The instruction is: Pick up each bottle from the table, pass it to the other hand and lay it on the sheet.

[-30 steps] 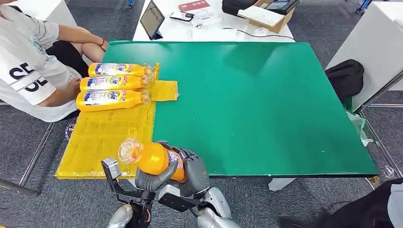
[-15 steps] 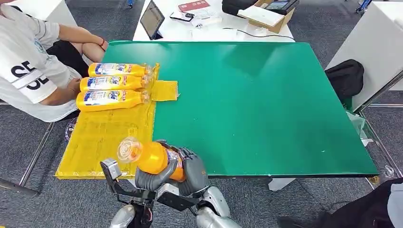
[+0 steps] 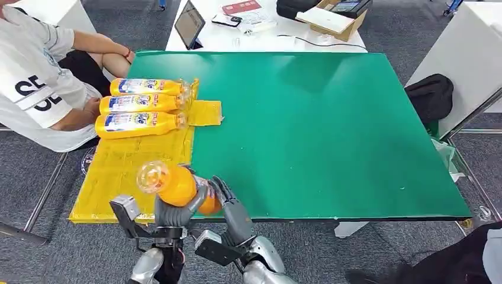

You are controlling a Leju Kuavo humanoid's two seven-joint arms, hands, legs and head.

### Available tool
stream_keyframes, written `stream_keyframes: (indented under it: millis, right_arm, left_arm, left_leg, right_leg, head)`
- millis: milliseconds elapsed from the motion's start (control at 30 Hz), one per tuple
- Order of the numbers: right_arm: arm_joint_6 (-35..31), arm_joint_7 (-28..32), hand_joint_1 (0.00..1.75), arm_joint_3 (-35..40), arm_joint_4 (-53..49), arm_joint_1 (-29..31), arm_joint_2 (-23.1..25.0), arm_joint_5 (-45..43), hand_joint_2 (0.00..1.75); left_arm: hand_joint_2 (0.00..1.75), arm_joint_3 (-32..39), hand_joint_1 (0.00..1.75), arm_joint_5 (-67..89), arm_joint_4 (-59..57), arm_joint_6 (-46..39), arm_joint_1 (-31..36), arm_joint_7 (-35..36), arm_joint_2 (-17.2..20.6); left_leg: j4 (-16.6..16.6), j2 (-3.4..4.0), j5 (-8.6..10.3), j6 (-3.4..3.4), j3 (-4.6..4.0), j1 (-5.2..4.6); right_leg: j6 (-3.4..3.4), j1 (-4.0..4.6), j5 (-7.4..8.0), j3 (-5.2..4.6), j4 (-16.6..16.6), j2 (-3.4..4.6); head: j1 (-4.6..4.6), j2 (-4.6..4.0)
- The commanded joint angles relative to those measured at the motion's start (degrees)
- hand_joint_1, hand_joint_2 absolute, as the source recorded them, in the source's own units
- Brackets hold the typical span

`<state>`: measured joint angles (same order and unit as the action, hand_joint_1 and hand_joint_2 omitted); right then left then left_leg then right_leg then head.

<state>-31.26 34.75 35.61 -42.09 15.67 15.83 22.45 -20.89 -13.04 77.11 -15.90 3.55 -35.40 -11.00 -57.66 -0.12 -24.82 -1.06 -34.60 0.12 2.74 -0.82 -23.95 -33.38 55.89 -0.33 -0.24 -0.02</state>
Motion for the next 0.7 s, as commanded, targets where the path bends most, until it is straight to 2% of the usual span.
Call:
stream_keyframes:
  millis: [33,133,267,600,633,700]
  right_arm:
    - [1.6,-1.2,0.0,-2.3,-4.1,-0.4,-2.7,-3.3,0.0]
    - [1.1,0.0,0.0,-3.8,-5.3,-0.6,-2.8,-4.1,0.0]
    - [-0.5,1.8,0.0,-5.6,-9.7,-1.2,-2.9,-5.2,0.0]
    - [-0.3,1.7,0.0,-5.7,-10.2,-1.3,-3.1,-5.2,0.0]
    - [-0.9,2.1,0.0,-5.9,-10.2,-1.4,-2.9,-5.3,0.0]
    - [-1.6,3.0,0.0,-6.4,-10.0,-1.0,-2.7,-5.4,0.0]
  left_arm:
    - [1.75,5.3,1.75,4.9,-1.2,-5.9,5.5,-1.7,1.2]
    - [1.75,5.9,1.75,8.6,-1.5,-10.4,6.2,-3.0,1.5]
    - [1.75,6.8,1.75,22.2,-6.6,-23.6,9.9,-4.6,3.1]
    - [1.75,7.2,1.75,22.2,-8.1,-23.3,10.8,-4.6,3.1]
    - [1.75,8.5,1.75,25.4,-8.2,-24.1,10.6,-4.6,2.5]
    - [1.75,23.4,1.75,52.1,-9.9,-24.1,12.3,-4.6,-3.7]
  left_leg:
    - [0.0,-0.13,0.02,0.03,0.05,0.0]
    - [0.0,-0.07,0.01,0.03,0.06,0.01]
    - [0.0,-0.11,0.0,0.06,0.11,0.02]
    - [0.0,-0.07,0.01,0.05,0.11,0.02]
    - [0.0,-0.05,0.03,0.03,0.07,0.0]
    - [0.0,-0.05,-0.02,0.05,0.19,0.02]
  right_leg:
    - [-0.06,0.0,-0.02,0.08,0.0,-0.1]
    - [-0.06,0.01,-0.01,0.09,0.0,-0.04]
    - [-0.1,0.03,-0.04,0.15,0.0,-0.08]
    - [-0.06,0.02,-0.02,0.13,0.0,-0.05]
    - [-0.04,-0.01,-0.01,0.08,0.0,-0.03]
    - [-0.08,0.02,-0.05,0.21,0.0,-0.03]
  head:
    - [0.0,0.02]
    - [0.0,0.0]
    - [0.0,0.02]
    - [0.0,0.02]
    - [0.0,0.02]
    - [0.0,0.02]
